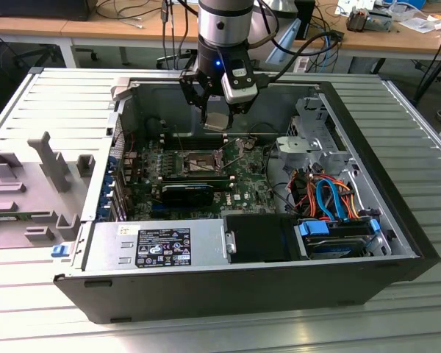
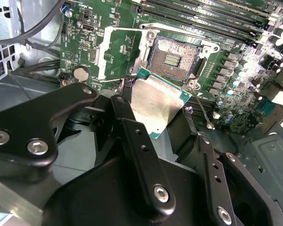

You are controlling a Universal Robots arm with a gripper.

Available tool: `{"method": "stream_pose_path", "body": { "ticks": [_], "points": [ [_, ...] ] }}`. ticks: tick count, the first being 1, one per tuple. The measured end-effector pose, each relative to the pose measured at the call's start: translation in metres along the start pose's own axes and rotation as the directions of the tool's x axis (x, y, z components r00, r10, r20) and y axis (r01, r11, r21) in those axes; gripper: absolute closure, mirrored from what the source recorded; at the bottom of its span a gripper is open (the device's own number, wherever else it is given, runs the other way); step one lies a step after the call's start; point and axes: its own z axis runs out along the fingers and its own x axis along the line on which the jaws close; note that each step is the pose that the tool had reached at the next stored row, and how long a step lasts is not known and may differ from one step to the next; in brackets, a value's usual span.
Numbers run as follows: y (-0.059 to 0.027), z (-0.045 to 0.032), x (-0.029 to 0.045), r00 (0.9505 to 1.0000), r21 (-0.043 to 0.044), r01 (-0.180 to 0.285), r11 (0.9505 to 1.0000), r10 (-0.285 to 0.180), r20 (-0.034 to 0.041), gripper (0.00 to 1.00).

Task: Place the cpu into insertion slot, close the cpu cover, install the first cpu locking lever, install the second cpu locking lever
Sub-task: 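Place the cpu into insertion slot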

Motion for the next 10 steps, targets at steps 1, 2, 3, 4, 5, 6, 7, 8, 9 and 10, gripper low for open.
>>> {"method": "stream_pose_path", "body": {
  "ticks": [1, 2, 3, 4, 5, 6, 7, 8, 9, 10],
  "points": [
    [0.0000, 0.0000, 0.0000, 1.0000, 0.0001, -0.001, 1.0000, 0.001, 0.0001, 0.46],
    [-0.0001, 0.0000, 0.0000, 1.0000, 0.0000, -0.002, 1.0000, 0.002, 0.0001, 0.46],
    [-0.0001, 0.0000, 0.0000, 1.0000, 0.0000, -0.003, 1.0000, 0.003, 0.0002, 0.46],
    [-0.0001, 0.0000, 0.0000, 1.0000, 0.0000, -0.004, 1.0000, 0.004, 0.0003, 0.46],
    [-0.0002, 0.0000, -0.0001, 1.0000, 0.0001, -0.006, 1.0000, 0.006, 0.0005, 0.46],
    [-0.0002, 0.0000, -0.0001, 1.0000, 0.0000, -0.007, 1.0000, 0.007, 0.0006, 0.46],
    [-0.0002, 0.0000, -0.0001, 1.0000, 0.0000, -0.008, 1.0000, 0.008, 0.0006, 0.46],
    [-0.0002, 0.0000, -0.0001, 1.0000, 0.0000, -0.009, 1.0000, 0.009, 0.0009, 0.46],
    [-0.0003, 0.0000, -0.0001, 0.9999, 0.0000, -0.011, 0.9999, 0.011, 0.0010, 0.46],
    [-0.0003, 0.0000, -0.0001, 0.9999, 0.0000, -0.012, 0.9999, 0.012, 0.0010, 0.46]
  ]
}}
